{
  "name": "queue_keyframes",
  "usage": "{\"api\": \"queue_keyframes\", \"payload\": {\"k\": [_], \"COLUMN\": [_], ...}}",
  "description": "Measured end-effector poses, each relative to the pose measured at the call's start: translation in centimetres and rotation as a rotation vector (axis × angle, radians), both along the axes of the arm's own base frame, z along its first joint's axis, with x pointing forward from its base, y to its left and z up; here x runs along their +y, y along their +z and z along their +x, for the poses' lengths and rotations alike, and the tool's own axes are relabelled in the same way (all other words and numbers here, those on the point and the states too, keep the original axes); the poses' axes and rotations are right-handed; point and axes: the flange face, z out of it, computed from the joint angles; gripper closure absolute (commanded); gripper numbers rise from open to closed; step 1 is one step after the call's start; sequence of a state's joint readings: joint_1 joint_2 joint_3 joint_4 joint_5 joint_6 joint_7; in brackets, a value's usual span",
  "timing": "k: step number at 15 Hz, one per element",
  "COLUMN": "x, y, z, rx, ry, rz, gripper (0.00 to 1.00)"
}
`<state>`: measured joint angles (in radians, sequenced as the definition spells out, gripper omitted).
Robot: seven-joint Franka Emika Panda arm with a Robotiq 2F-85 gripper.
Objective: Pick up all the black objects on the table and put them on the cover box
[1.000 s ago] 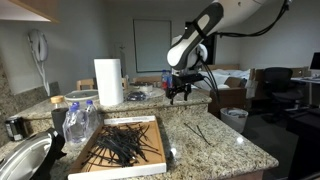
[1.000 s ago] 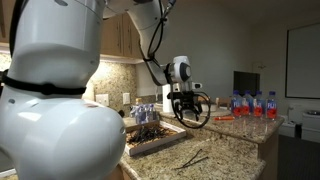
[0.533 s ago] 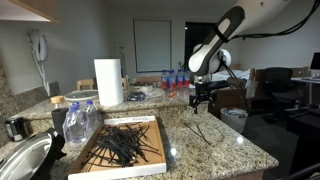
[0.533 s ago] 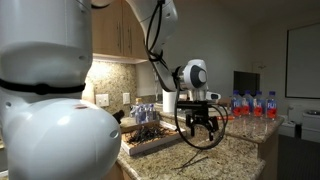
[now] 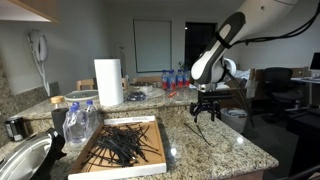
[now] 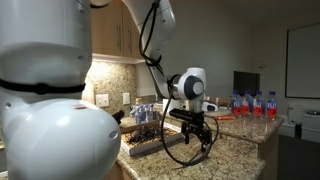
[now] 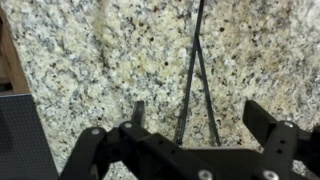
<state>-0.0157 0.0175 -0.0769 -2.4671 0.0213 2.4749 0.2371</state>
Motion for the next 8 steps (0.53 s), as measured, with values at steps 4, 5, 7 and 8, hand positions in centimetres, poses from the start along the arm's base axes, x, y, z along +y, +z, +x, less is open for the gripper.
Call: {"api": "queue_keyframes", "payload": {"k": [4, 5, 7, 8], "x": [0.4, 0.8, 2.1, 2.8], "y": [-2.2, -2.6, -2.9, -2.9], "z": [-0.7, -0.7, -0.2, 0.1], "rx": [-0.034, -0.047, -0.085, -0.108], "ry": [-0.041, -0.047, -0.045, -0.033], "rz": [0.023, 0.031, 0.044, 0.044], "gripper": [0.00, 0.00, 0.00, 0.00]}}
